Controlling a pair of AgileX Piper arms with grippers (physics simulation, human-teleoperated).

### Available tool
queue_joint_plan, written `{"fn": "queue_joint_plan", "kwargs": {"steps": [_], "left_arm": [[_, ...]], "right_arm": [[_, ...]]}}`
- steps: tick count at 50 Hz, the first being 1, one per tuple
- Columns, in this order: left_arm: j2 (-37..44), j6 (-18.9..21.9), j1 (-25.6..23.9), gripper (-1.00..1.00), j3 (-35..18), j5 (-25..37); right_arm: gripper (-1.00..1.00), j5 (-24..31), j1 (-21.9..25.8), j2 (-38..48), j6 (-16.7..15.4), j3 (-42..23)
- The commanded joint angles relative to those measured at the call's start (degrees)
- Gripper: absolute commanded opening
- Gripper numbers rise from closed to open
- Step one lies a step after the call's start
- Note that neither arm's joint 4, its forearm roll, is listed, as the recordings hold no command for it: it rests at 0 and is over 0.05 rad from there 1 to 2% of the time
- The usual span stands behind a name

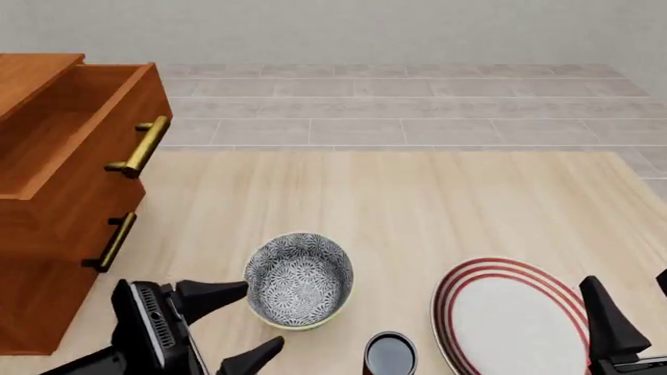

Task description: Put the ketchup in the top drawer of the cabinet.

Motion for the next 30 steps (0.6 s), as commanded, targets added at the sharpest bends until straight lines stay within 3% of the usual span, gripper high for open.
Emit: {"fn": "queue_joint_plan", "kwargs": {"steps": [1,14,21,25,30], "left_arm": [[8.5,-3.5,-4.9,1.00,1.3,-5.9],[17.0,-3.8,-9.6,1.00,1.6,-12.5],[22.1,-3.8,-10.6,1.00,1.5,-16.6],[23.8,-0.5,-9.8,1.00,0.4,-17.3],[27.4,-0.7,-10.6,1.00,-1.4,-18.5]], "right_arm": [[1.00,0.0,0.0,0.0,0.1,-0.2],[1.00,1.3,0.3,-0.1,2.3,-2.2],[1.00,1.1,0.4,-0.1,1.5,-1.6],[1.00,0.8,0.7,-0.1,1.1,-1.0],[1.00,1.0,1.0,-0.1,1.0,-1.3]]}}
